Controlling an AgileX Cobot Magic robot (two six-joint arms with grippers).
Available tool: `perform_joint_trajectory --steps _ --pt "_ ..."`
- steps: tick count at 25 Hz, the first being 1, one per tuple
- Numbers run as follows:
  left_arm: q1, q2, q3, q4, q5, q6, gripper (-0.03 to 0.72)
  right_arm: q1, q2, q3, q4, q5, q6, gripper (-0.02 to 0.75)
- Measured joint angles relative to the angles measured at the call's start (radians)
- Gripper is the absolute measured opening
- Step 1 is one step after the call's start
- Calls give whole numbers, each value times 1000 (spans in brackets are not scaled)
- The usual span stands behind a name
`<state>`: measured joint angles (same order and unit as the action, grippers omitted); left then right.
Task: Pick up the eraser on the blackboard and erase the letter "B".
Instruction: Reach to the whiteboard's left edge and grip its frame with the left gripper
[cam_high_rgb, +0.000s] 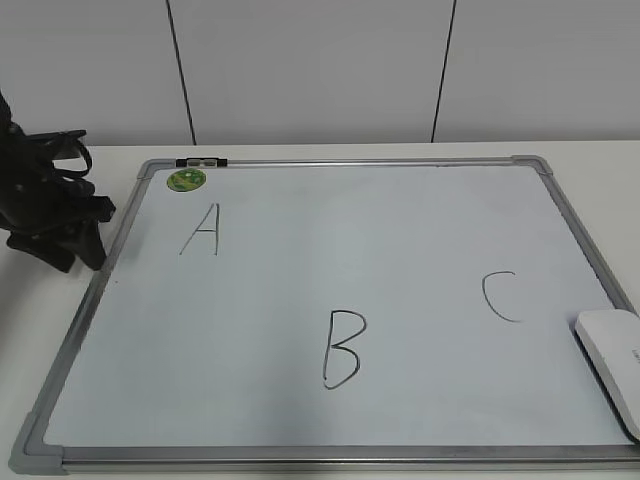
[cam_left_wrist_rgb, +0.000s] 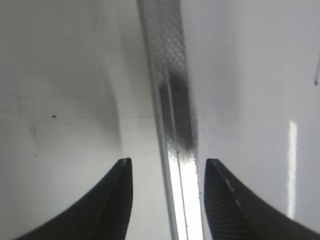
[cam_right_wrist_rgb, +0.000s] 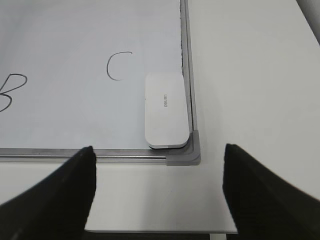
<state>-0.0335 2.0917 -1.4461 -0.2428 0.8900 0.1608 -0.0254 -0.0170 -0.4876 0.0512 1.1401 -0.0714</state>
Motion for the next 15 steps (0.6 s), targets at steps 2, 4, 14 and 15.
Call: perform_joint_trajectory --steps 2,4,14,15 --pt "4 0 0 3 0 0 322 0 0 0 0 0 0 587" --pt "4 0 0 3 0 0 317 0 0 0 0 0 0 587" --pt "4 14 0 3 -9 0 314 0 0 0 0 0 0 587" --pt "4 16 0 3 -10 0 312 0 0 0 0 0 0 587"
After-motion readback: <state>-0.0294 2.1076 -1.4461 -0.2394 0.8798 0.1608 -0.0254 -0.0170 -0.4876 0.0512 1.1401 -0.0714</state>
